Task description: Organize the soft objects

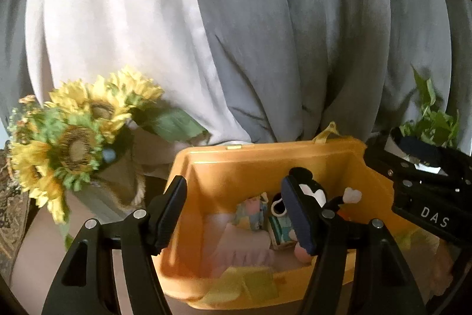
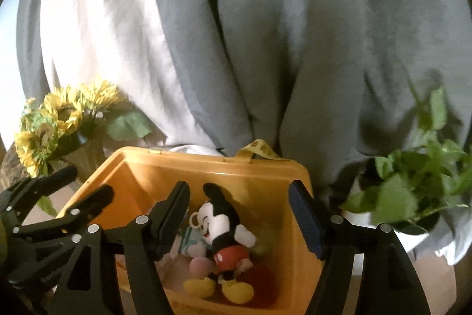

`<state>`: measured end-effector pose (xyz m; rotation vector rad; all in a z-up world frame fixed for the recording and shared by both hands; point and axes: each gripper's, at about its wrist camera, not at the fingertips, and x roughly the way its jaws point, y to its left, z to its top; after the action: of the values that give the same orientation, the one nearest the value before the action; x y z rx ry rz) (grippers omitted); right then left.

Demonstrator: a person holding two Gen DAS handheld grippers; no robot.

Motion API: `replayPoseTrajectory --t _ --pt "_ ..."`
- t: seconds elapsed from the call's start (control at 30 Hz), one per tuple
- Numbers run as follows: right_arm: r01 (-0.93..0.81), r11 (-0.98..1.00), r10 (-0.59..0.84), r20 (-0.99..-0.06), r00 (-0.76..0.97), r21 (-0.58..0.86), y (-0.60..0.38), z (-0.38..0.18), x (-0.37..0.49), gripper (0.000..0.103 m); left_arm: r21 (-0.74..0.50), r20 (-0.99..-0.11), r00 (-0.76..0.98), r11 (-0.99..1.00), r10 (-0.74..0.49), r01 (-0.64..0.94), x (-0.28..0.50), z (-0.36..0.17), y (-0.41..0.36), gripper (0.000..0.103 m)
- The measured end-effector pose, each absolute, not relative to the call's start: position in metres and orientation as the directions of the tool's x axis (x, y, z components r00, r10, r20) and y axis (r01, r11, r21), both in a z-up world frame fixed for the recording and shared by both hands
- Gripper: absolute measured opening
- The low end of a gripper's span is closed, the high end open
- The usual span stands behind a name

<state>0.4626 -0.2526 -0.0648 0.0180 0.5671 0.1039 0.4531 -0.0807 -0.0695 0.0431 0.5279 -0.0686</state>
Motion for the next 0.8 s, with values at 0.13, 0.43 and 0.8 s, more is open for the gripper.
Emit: replayPoseTrajectory --t 0.13,0.43,0.8 --pt "-0.072 0.996 0.087 -0.518 0.851 0.049 -0.252 -0.055 0.444 0.071 0.031 -0.478 0.877 0.998 -0.041 0.063 0.434 -0.057 -0.08 0.066" --pt "-0.023 0.998 0.044 -0.477 0.878 0.051 -0.245 -0.03 0.386 0.08 0.045 -0.423 0.906 0.999 -0.003 0.024 0.376 -0.029 -0.068 0.085" --pt "0.064 0.997 -0.039 -0.441 0.897 0.043 -0.223 -0.006 0.312 0.089 0.079 -0.375 0.926 0.997 0.026 0.004 0.303 -0.003 -0.036 0.103"
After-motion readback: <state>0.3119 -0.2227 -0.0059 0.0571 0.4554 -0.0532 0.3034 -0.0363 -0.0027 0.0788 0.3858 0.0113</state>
